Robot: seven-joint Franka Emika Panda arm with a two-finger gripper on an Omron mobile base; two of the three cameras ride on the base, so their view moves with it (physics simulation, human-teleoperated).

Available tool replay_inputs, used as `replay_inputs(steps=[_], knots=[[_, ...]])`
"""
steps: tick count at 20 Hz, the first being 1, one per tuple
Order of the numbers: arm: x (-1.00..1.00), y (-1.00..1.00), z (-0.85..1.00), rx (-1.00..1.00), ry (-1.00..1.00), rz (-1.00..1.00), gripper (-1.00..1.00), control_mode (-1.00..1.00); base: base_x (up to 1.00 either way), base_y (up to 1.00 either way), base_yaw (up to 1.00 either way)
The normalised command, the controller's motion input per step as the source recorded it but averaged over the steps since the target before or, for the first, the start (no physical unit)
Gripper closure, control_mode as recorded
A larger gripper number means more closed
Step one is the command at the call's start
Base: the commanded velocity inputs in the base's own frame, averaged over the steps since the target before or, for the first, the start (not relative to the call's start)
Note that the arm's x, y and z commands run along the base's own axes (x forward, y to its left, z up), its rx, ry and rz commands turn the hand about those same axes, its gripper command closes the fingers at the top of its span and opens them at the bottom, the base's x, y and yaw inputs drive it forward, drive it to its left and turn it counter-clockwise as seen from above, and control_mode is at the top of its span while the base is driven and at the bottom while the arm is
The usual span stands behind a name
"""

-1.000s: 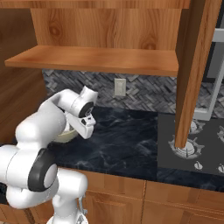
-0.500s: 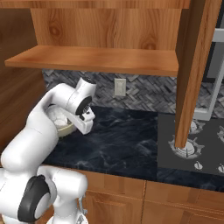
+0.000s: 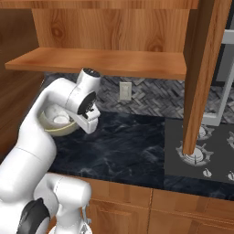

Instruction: Pick up the bowls on the counter and stack them on top of one another in the open cabinet. Place the smaller bowl on top of the larger bowl.

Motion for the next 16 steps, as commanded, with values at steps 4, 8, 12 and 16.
replay_inputs(steps=[4, 8, 12, 16], knots=[[-0.22, -0.08, 0.62, 0.0, -0.08, 0.0, 1.0, -1.0, 0.0, 0.0, 0.0], [-0.15, -0.03, 0.59, 0.0, -0.07, 0.0, 1.0, -1.0, 0.0, 0.0, 0.0], [-0.12, -0.02, 0.57, 0.0, -0.06, 0.0, 1.0, -1.0, 0.0, 0.0, 0.0], [-0.05, -0.01, 0.54, 0.0, -0.03, 0.0, 1.0, -1.0, 0.0, 0.0, 0.0]])
